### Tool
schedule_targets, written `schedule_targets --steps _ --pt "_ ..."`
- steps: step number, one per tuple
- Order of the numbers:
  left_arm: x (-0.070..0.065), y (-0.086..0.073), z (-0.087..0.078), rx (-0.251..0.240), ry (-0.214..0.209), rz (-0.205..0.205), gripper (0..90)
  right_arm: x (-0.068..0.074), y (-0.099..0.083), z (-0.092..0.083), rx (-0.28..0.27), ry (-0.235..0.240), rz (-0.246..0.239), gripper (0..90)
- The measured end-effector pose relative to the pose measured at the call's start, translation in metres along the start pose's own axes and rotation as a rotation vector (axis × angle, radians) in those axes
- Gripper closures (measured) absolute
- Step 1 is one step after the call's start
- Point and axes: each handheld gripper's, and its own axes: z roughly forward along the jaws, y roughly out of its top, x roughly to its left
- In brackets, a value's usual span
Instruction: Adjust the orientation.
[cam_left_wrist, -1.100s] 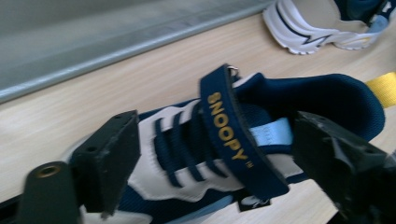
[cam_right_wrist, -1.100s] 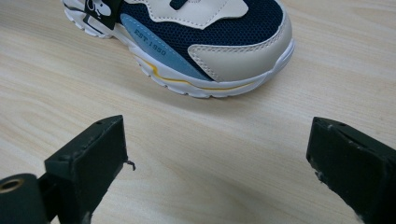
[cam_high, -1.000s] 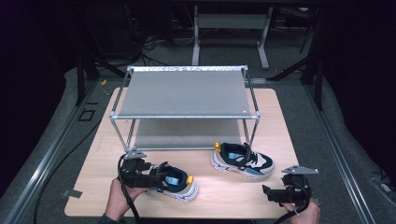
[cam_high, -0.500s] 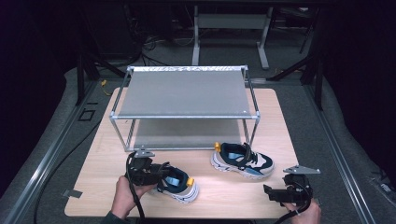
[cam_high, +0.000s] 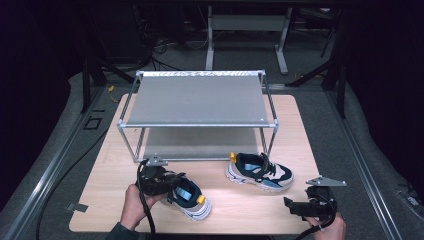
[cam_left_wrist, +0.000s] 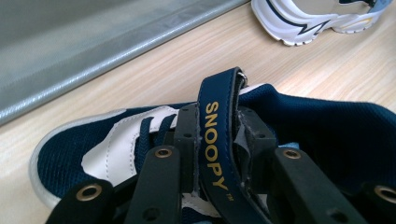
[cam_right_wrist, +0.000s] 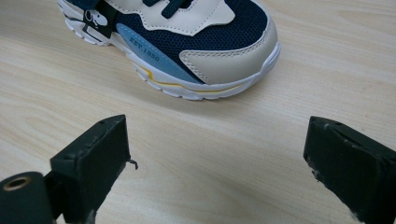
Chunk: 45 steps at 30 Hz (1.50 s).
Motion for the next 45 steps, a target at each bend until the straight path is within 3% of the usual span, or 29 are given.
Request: schedule_targets --steps 4,7,11,12,13,14,16,17,23,28,30,36,42,45 --pt "0.002 0.008 0.006 0.017 -0.033 0.067 73.3 0.0 -0.001 0.001 0.003 0.013 0.004 6.7" --pt "0.001 0.017 0.011 0.026 -0.025 0.083 73.4 0.001 -0.002 0.002 0.002 0.003 0.004 7.0" --pt "-0.001 0.023 0.02 0.015 -0.043 0.071 72.3 0.002 -0.001 0.003 0.01 0.0 -0.002 7.0" --pt "-0.001 0.023 0.02 0.018 -0.033 0.066 69.8 0.003 -0.001 0.002 0.013 0.005 -0.002 7.1" --pt "-0.002 0.022 0.02 0.017 -0.013 0.053 62.4 0.003 -0.001 0.002 0.013 0.01 -0.002 7.1" --pt "-0.003 0.02 0.02 0.007 -0.006 0.029 49.3 0.003 -0.001 0.002 0.013 0.011 -0.004 7.1" --pt "-0.007 0.015 0.015 -0.005 0.048 0.019 38.8 0.003 -0.001 0.002 0.009 0.002 0.001 7.1" --pt "-0.008 0.012 0.013 -0.013 0.051 0.013 33.7 0.003 -0.002 0.002 0.011 0.002 -0.002 7.1" --pt "-0.026 0.002 0.005 -0.04 0.104 0.002 20.1 0.004 -0.002 0.003 0.013 0.007 0.001 7.1" --pt "-0.031 -0.003 0.013 0.002 0.138 0.038 21.9 0.008 0.001 0.004 0.018 0.011 -0.012 7.2" --pt "-0.03 -0.006 0.013 -0.006 0.13 0.019 22.6 0.008 0.001 0.004 0.019 0.012 -0.01 7.2" --pt "-0.025 -0.01 0.006 0.0 0.116 0.021 28.2 0.006 -0.003 0.003 0.02 0.011 0.001 7.7" --pt "-0.022 -0.014 -0.001 0.004 0.093 0.021 43.9 0.002 -0.004 0.0 0.02 0.008 0.006 8.1" --pt "-0.021 -0.015 -0.002 0.009 0.088 0.032 46.1 0.001 -0.003 0.0 0.016 0.017 0.005 8.2"
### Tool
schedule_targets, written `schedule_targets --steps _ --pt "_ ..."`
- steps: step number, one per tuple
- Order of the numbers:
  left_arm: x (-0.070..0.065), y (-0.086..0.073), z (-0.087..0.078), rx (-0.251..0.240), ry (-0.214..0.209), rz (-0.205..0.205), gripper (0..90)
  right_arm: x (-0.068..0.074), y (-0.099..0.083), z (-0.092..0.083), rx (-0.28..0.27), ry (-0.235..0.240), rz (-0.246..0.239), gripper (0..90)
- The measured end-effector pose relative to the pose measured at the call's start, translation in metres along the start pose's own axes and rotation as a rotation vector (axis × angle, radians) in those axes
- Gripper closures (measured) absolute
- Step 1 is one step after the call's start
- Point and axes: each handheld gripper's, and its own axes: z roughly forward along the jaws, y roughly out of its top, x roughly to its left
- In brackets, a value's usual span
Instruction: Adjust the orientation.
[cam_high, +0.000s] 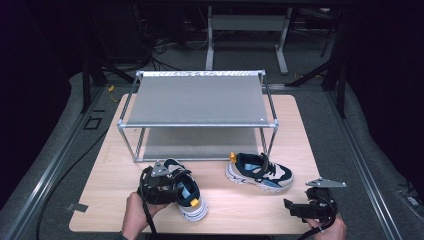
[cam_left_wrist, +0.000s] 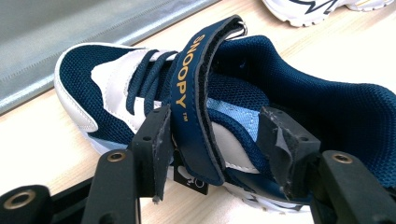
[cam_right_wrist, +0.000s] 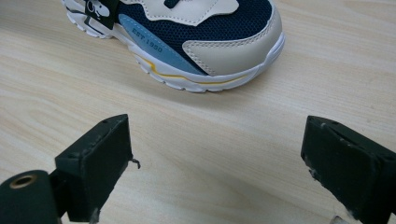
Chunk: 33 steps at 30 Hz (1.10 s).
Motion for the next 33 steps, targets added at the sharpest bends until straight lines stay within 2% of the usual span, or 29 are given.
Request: schedule_targets --steps 5,8,9,13,14,15,17,19,20,21,22,23,24,25,26,27,30,31,32,33 --pt "0.001 -0.001 -0.002 0.008 -0.003 0.02 50.2 0.001 -0.001 0.001 -0.005 -0.004 0.004 8.3" --pt "0.001 -0.002 -0.002 0.013 0.009 0.045 55.3 0.0 -0.001 0.002 -0.001 0.01 0.003 8.5" --pt "0.003 -0.003 -0.002 0.007 0.003 0.058 59.6 0.001 -0.001 0.002 0.015 0.004 -0.001 8.6" --pt "0.004 -0.004 -0.002 0.001 -0.003 0.076 61.8 0.001 -0.001 0.002 0.004 0.001 0.002 8.7" --pt "0.005 -0.003 -0.002 0.003 0.002 0.098 62.7 0.001 -0.002 0.002 0.003 -0.002 0.005 8.7" --pt "0.005 -0.003 -0.002 0.003 0.002 0.098 63.4 0.001 -0.002 0.002 0.005 -0.001 0.011 8.7" --pt "0.006 -0.002 0.0 0.004 -0.007 0.142 65.3 0.0 -0.002 0.003 0.004 0.015 0.022 8.7" --pt "0.008 -0.001 0.002 -0.002 -0.031 0.16 66.9 0.0 -0.001 0.002 0.005 0.031 0.025 8.7" --pt "0.009 0.0 0.002 -0.003 -0.043 0.172 67.9 0.001 -0.001 0.002 0.0 0.009 0.021 8.7" --pt "0.011 0.001 0.004 -0.003 -0.061 0.213 68.3 0.001 -0.001 0.002 -0.001 0.01 0.019 8.7" --pt "0.012 0.003 0.005 0.005 -0.073 0.236 68.6 0.001 -0.001 0.002 -0.001 0.01 0.02 8.7" --pt "0.012 0.005 0.005 0.017 -0.073 0.279 69.0 0.001 -0.001 0.002 -0.001 0.008 0.022 8.7" --pt "0.012 0.005 0.005 0.017 -0.073 0.279 69.5 0.0 -0.001 0.002 0.001 0.007 0.022 8.7" --pt "0.014 0.009 0.007 0.036 -0.07 0.326 69.8 -0.001 -0.002 0.002 0.003 0.018 0.025 8.7" --pt "0.016 0.012 0.008 0.046 -0.076 0.345 70.1 0.0 -0.002 0.002 0.002 0.016 0.027 8.7" --pt "0.016 0.012 0.008 0.046 -0.076 0.345 70.3 0.0 -0.003 0.002 0.001 0.006 0.032 8.8" --pt "0.026 0.016 0.011 0.041 -0.11 0.336 70.4 0.001 -0.003 0.002 0.002 0.014 0.033 8.8" --pt "0.028 0.016 0.011 0.04 -0.117 0.324 70.1 0.001 -0.004 0.002 0.001 0.019 0.031 8.8" --pt "0.029 0.016 0.011 0.035 -0.124 0.298 68.6 0.001 -0.004 0.002 -0.001 0.008 0.033 8.8" --pt "0.03 0.015 0.01 0.033 -0.132 0.268 64.4 0.001 -0.005 0.002 -0.005 0.017 0.036 8.9"
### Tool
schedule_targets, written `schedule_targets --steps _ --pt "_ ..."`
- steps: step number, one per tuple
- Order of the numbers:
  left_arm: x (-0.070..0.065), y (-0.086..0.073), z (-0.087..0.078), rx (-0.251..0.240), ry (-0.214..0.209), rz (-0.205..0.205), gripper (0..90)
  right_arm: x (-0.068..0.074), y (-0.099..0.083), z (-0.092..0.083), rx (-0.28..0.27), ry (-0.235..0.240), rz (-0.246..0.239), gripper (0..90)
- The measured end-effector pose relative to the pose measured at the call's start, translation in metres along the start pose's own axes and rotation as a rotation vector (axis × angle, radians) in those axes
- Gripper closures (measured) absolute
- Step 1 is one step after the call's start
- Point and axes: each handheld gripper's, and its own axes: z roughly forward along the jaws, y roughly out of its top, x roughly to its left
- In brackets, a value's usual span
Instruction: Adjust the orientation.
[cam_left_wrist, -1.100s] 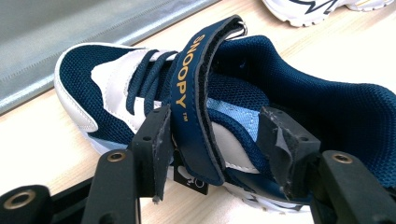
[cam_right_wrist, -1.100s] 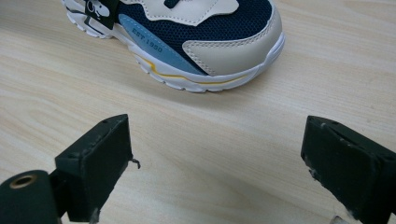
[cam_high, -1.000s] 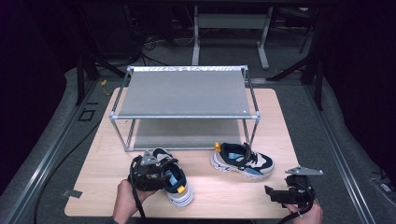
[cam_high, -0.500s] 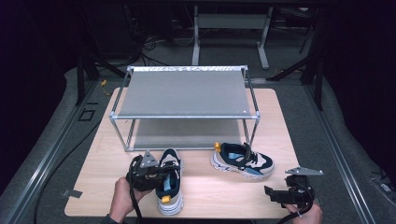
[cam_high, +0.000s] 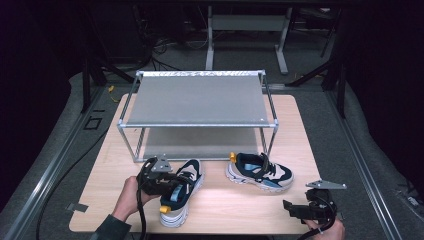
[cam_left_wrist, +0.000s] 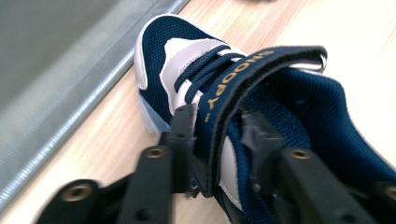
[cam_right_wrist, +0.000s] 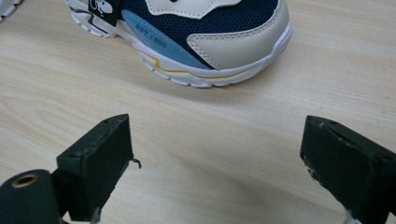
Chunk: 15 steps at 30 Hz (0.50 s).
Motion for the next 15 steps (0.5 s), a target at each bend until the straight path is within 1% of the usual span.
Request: schedule_targets --steps 1,2,3,4,5,7,8,9,10,11,12,13,14,15 --pt "0.0 -0.001 0.0 -0.004 0.008 -0.024 56.5 0.0 0.0 0.0 0.006 -0.005 0.001 8.9" --pt "-0.001 -0.002 -0.001 -0.002 0.027 -0.05 50.2 0.0 0.0 0.0 0.007 -0.007 0.0 8.9" --pt "-0.003 -0.004 -0.002 -0.014 0.038 -0.074 43.1 -0.001 0.0 -0.001 0.011 -0.005 0.0 8.9" --pt "-0.004 -0.006 -0.004 -0.027 0.042 -0.104 38.2 -0.001 0.0 -0.001 0.011 0.001 -0.002 8.9" --pt "-0.006 -0.008 -0.007 -0.035 0.046 -0.124 33.5 -0.001 0.0 -0.001 0.009 0.002 -0.001 8.9" --pt "-0.01 -0.01 -0.012 -0.044 0.058 -0.149 25.3 0.0 0.0 -0.002 0.007 -0.001 0.0 8.9" --pt "-0.01 -0.01 -0.012 -0.044 0.058 -0.149 22.3 0.0 0.0 -0.002 0.006 -0.002 -0.002 8.9" --pt "-0.014 -0.013 -0.016 -0.055 0.075 -0.178 18.2 0.0 0.0 -0.002 0.005 -0.001 -0.001 8.9" --pt "-0.016 -0.014 -0.019 -0.063 0.079 -0.183 15.2 0.0 0.0 -0.002 0.005 0.001 -0.001 8.9" --pt "-0.018 -0.014 -0.021 -0.066 0.083 -0.188 14.8 0.0 -0.001 -0.002 0.005 0.002 -0.002 8.9" --pt "-0.021 -0.015 -0.024 -0.08 0.089 -0.198 14.0 0.0 -0.001 -0.002 0.005 0.003 -0.001 8.9" --pt "-0.024 -0.016 -0.026 -0.086 0.094 -0.205 11.9 0.001 -0.001 -0.002 0.0 -0.005 0.003 8.9" --pt "-0.027 -0.017 -0.028 -0.093 0.101 -0.214 10.0 0.001 -0.001 -0.002 -0.002 -0.003 0.003 8.9" --pt "-0.03 -0.017 -0.03 -0.099 0.108 -0.214 8.0 0.001 -0.002 -0.002 -0.003 -0.002 0.005 8.9"
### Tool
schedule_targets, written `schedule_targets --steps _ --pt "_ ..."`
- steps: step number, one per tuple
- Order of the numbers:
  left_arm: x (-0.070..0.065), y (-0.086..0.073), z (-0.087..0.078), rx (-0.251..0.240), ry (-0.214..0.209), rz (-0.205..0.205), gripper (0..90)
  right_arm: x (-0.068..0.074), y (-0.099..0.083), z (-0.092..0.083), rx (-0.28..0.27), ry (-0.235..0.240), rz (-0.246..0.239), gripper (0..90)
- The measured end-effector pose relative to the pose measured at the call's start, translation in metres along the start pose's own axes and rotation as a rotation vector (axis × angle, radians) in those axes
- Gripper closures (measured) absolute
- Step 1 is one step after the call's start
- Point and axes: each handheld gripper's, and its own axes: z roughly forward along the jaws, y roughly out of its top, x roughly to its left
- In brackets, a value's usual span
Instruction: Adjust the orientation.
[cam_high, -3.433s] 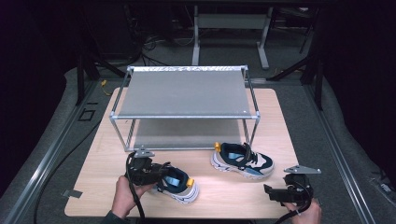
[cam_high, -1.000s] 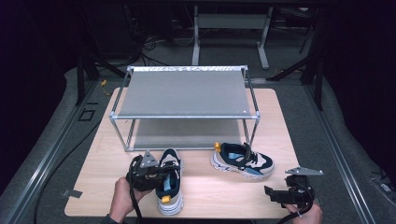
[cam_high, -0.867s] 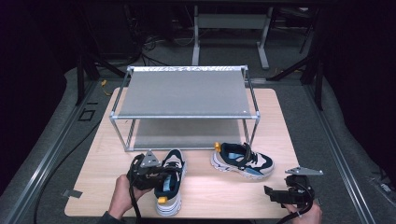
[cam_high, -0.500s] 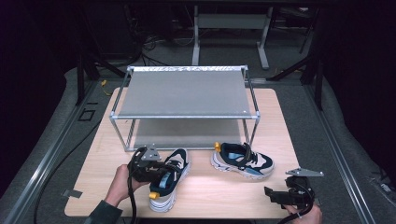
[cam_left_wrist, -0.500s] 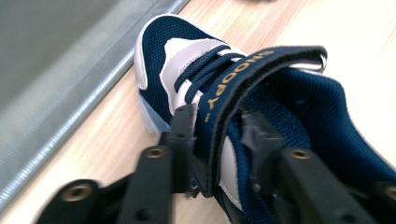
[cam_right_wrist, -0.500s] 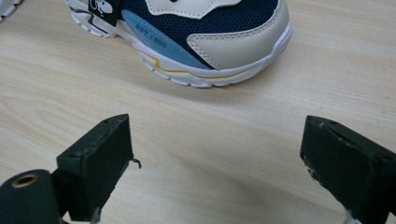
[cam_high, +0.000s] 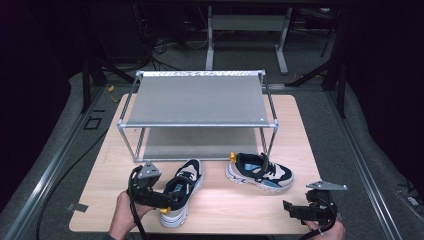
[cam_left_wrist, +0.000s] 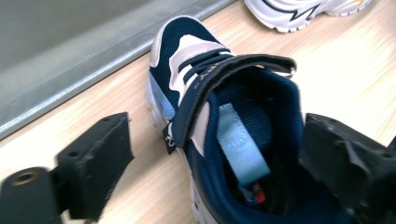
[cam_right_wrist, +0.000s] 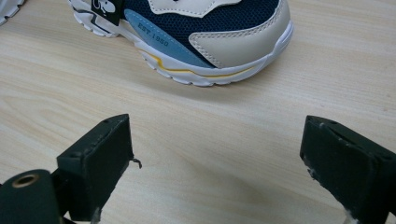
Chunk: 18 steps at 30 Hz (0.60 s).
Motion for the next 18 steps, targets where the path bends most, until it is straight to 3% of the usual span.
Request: schedule_targets --steps 6,11,13,16,18 --pt "-0.017 -0.008 0.0 -0.003 0.046 -0.028 0.1 0.0 0.0 0.001 0.0 0.008 0.0 9.0" --pt "-0.027 -0.016 0.009 0.008 0.062 -0.037 0.0 0.0 -0.001 0.001 0.005 0.011 -0.002 9.0" --pt "-0.031 -0.018 0.014 0.021 0.089 -0.031 0.0 0.0 -0.001 0.002 0.001 0.004 0.0 9.1" --pt "-0.031 -0.022 0.019 0.051 0.123 -0.006 1.3 0.0 -0.002 0.002 0.007 0.004 0.003 9.2" --pt "-0.028 -0.025 0.02 0.054 0.109 -0.022 0.7 0.0 -0.001 0.002 0.009 0.003 0.002 9.3"
